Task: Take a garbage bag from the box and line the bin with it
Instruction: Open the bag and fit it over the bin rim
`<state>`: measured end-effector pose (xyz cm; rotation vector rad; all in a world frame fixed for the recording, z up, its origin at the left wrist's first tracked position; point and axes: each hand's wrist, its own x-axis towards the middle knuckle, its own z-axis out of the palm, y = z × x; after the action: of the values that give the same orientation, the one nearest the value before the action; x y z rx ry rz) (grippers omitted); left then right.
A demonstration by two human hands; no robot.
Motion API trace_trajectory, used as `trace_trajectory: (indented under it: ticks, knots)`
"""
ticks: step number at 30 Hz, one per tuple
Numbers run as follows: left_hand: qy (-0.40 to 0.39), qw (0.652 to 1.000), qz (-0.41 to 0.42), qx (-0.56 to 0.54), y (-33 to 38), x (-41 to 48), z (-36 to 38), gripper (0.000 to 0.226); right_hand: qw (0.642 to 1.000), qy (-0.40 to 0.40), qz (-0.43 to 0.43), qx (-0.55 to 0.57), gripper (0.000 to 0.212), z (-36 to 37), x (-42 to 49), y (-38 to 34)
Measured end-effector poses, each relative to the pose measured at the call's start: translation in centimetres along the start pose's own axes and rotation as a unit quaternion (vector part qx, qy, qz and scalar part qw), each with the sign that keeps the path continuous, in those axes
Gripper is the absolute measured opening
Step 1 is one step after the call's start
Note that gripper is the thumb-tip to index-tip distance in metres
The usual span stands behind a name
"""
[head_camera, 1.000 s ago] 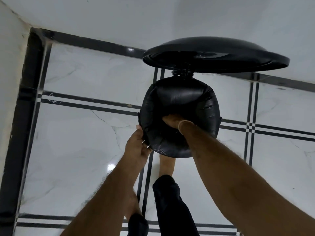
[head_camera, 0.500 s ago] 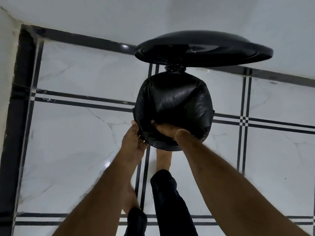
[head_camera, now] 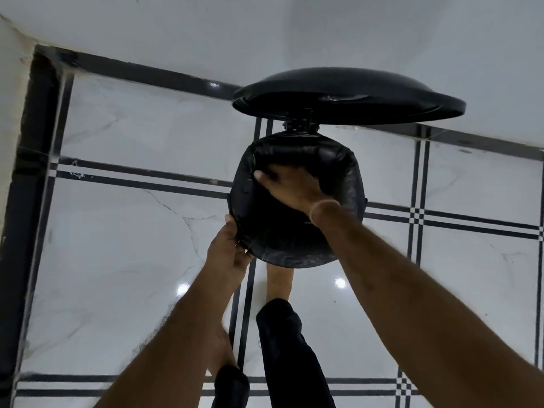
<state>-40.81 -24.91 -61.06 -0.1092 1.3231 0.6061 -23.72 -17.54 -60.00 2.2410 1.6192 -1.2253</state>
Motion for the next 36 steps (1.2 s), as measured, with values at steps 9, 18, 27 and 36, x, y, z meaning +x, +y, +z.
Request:
trace_trajectory:
  ticks: [9,18,27,36]
  knots:
    - [-0.001,1.0,-0.002,0.021,0.1,0.0,0.1,0.036,0.996,0.04,0.04,0.07,0.05,-1.0,-1.3,0.5]
    - [0.015,1.0,0.005,0.025,0.1,0.0,0.1,0.038,0.976,-0.145,0.07,0.145,0.06,6.4,-3.9,0.2]
    - [0.019,1.0,0.012,0.007,0.0,-0.4,0.6,0.048,0.992,-0.065,0.104,-0.011,0.066,4.2,-9.2,3.6]
    - [0.017,0.999,-0.026,-0.031,-2.3,-2.2,-0.5,0.029,0.949,0.294,0.032,0.105,0.022,8.1,-13.2,6.5]
